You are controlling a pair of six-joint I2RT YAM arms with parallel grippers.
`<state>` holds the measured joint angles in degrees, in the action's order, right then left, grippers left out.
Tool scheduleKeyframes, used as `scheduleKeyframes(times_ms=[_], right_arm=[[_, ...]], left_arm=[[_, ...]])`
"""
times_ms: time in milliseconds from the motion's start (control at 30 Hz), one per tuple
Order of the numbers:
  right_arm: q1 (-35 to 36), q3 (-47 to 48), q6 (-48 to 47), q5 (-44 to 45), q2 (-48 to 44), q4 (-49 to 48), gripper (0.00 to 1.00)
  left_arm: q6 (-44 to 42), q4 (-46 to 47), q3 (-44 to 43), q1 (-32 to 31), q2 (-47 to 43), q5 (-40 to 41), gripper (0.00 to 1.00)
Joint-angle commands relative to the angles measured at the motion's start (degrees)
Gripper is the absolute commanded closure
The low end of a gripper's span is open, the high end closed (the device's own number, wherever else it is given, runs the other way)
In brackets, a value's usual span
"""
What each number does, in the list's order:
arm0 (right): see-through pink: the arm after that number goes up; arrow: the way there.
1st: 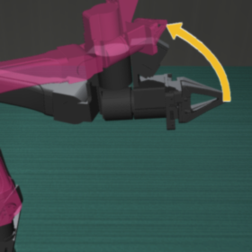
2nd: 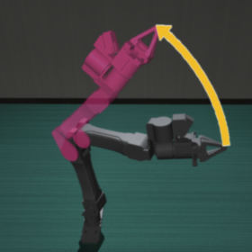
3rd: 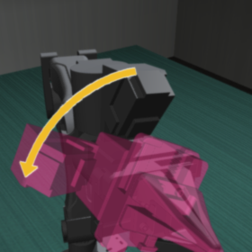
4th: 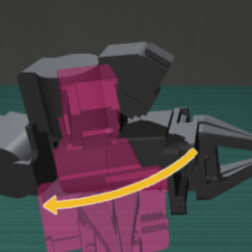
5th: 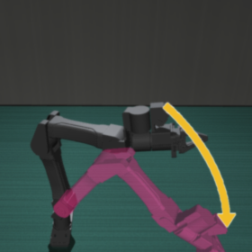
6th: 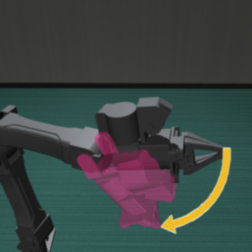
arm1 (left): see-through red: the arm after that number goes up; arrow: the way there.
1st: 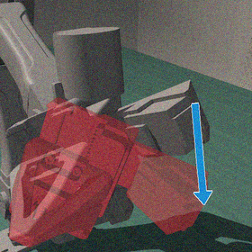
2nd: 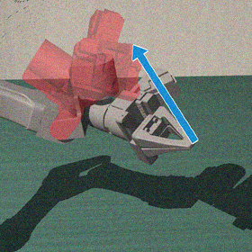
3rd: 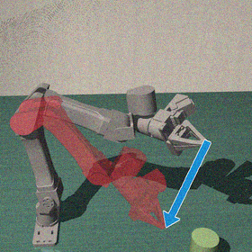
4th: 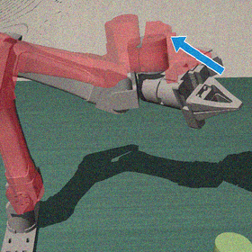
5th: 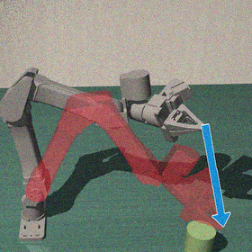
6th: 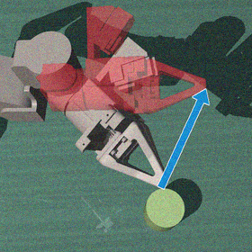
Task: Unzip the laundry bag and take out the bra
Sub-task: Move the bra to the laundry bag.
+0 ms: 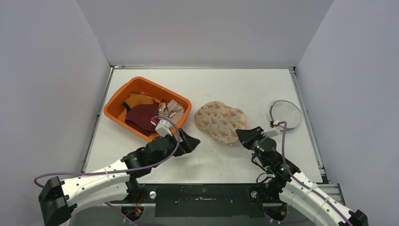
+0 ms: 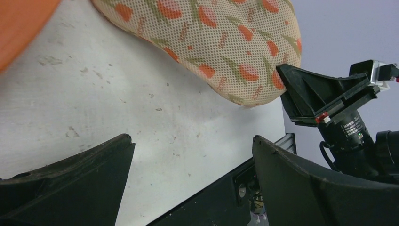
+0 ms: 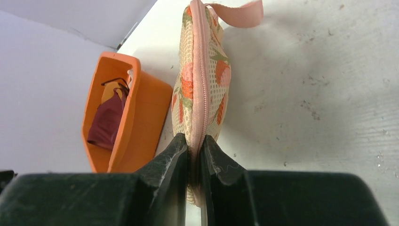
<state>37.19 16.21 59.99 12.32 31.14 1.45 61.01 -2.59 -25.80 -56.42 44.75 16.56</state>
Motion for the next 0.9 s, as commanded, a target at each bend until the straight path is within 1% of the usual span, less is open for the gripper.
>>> scheduleKeyframes(times_ms=[0,67,100,133,167,300,367,467,600,700,767,800,833,867], right_arm=[[0.74,-2.99,8.29,3.94,-1.72,-1.71,0.95],[0.97,-4.48,9.39,2.88,-0.59,-3.38,0.95],[1.13,-4.97,9.85,2.34,0.12,-4.20,0.95],[1.38,-5.31,10.32,2.00,0.81,-4.74,0.95],[1.54,-5.46,10.60,1.85,1.30,-4.93,0.95],[2.26,-5.57,9.45,2.10,0.94,-4.91,0.95],[2.44,-5.84,8.16,2.44,-0.21,-4.62,0.95],[2.52,-6.65,6.20,2.54,-1.58,-4.31,0.95],[2.62,-6.89,4.57,2.37,-2.32,-2.49,0.95],[2.73,-6.29,2.97,1.98,-2.57,-0.18,0.94],[2.77,-5.37,1.78,2.05,-2.29,2.22,0.90],[2.86,-4.79,1.08,2.16,-2.01,3.32,0.86],[2.89,-4.07,0.23,2.45,-1.59,4.52,0.78],[2.93,-3.36,-1.00,2.57,-1.02,5.63,0.67]], left_arm=[[0.15,8.58,-2.06,-5.36,4.95,4.85,0.04],[-1.34,3.55,-5.89,-9.96,8.27,12.53,0.03],[-1.34,-0.59,-7.39,-12.42,9.93,16.28,0.03],[-1.17,-2.05,-8.07,-13.91,11.27,18.34,0.03],[-0.71,-1.98,-8.08,-14.88,12.60,18.73,0.03],[4.23,4.54,-5.20,-15.47,15.00,15.21,0.03],[8.50,4.92,-4.57,-15.68,15.99,15.50,0.03],[11.69,6.94,-4.85,-15.73,18.72,14.73,0.03],[11.53,11.52,-6.91,-15.53,23.52,11.90,0.04],[8.94,11.90,-9.35,-15.21,26.92,11.07,0.04],[7.37,11.36,-9.96,-15.21,27.87,11.38,0.04],[6.95,10.93,-9.75,-15.21,27.88,11.69,0.04],[6.45,10.59,-9.48,-15.21,27.62,12.02,0.04],[5.31,10.14,-9.17,-15.27,27.07,12.59,0.03]])
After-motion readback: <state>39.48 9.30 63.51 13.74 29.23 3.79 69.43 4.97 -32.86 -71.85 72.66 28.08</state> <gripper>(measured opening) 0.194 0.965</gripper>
